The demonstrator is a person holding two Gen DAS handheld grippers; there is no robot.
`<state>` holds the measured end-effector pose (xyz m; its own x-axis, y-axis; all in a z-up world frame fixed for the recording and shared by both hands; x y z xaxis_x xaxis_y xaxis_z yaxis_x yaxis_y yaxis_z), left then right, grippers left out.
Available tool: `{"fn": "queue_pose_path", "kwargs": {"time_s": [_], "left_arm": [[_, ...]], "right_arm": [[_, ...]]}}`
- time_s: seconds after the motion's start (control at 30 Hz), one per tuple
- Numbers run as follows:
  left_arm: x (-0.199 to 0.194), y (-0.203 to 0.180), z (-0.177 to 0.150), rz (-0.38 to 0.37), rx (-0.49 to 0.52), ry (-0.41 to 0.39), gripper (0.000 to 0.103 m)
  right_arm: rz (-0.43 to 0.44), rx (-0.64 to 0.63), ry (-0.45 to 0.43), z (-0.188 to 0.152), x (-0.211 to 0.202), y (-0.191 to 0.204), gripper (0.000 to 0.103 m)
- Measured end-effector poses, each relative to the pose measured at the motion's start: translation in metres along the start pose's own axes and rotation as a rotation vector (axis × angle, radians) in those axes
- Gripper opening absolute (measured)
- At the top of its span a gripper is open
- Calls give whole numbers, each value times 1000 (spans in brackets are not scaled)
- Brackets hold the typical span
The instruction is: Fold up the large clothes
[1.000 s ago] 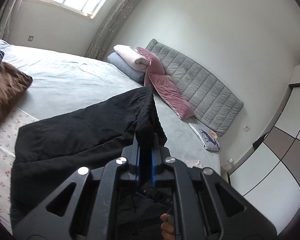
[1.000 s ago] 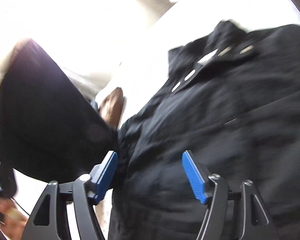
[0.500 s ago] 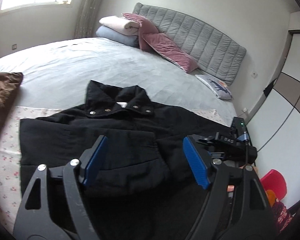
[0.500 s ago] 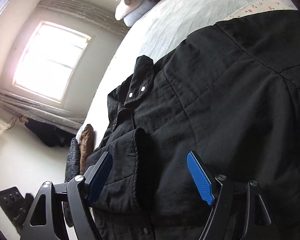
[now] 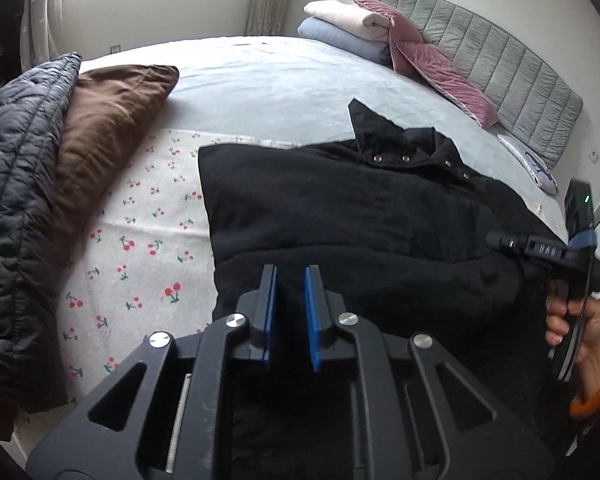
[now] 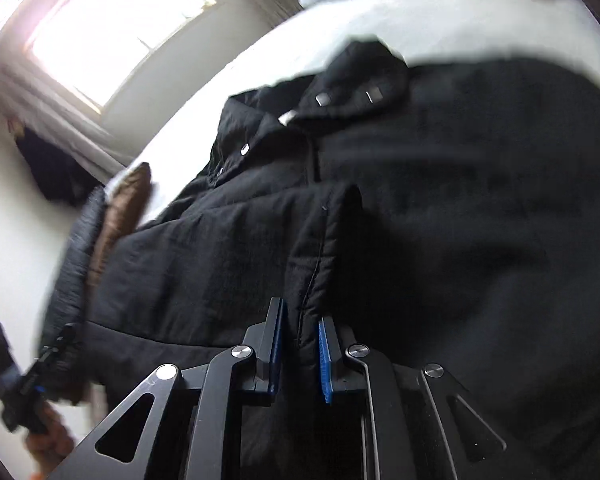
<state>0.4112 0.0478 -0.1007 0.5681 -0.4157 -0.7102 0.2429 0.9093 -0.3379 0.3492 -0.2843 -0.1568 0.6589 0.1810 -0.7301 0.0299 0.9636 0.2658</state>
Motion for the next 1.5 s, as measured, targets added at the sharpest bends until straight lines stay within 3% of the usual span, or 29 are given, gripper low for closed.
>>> {"fn": "queue_pose_path", "kwargs": {"time_s": [0.07, 0.13, 0.27, 0.3, 0.4, 0.5, 0.57, 0.67, 0.73, 0.8, 0.9, 1.07, 1.13, 1.33, 1.43, 1.5], "left_arm": [[10, 1, -14, -14, 11, 12, 15], [19, 0, -27, -25, 25, 40, 15], [23, -17, -38, 32, 129, 61, 15], [20, -20, -36, 46, 147, 62, 15], [8, -30, -24, 63, 185, 31, 21], [2, -41, -7, 75, 203, -28, 39], [6, -44, 3, 56, 175, -37, 45], [25, -44, 0, 39, 131, 15, 52], [40, -40, -16, 41, 101, 76, 54], [36, -43, -29, 42, 112, 65, 56], [17, -52, -36, 44, 120, 76, 75], [-25, -62, -39, 62, 62, 46, 86], [-38, -64, -41, 72, 18, 59, 88], [-71, -66, -52, 68, -136, 107, 90], [-85, -69, -60, 99, -168, 74, 93], [-91, -70, -65, 123, -188, 46, 102]], "right_arm": [[-38, -22, -76, 16, -14, 2, 9], [-86, -13, -95, 24, -16, -7, 8], [-164, -61, 40, 11, 11, -21, 10], [-161, -71, 44, 7, 10, -22, 12], [-170, -48, 14, 0, -8, -31, 37], [-148, -43, -27, -4, -28, -33, 43], [-134, -73, -29, -7, -32, -25, 43], [-151, -159, -2, -17, -30, -11, 43], [-206, -214, 41, -25, -20, -5, 48], [-289, -251, 100, -37, -9, -10, 57], [-260, -176, 79, -42, -23, -20, 61], [-231, -143, 46, -47, -71, -17, 68], [-241, -147, 28, -52, -89, -15, 76], [-242, -83, 1, -67, -139, -41, 82], [-263, -27, 0, -75, -157, -67, 83], [-280, 21, 1, -81, -167, -87, 83]]}}
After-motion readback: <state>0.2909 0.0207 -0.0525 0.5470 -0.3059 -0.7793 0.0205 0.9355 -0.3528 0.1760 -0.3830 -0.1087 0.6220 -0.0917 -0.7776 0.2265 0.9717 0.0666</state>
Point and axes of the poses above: each gripper's, at about its wrist camera, not at the fingertips, and x roughly the way its jaws point, y to its left, z to its top, the point moved 3 cm from there along x, roughly the way its jaws point, and after that the axes turned 11 degrees about -x, right-handed, at the moved point
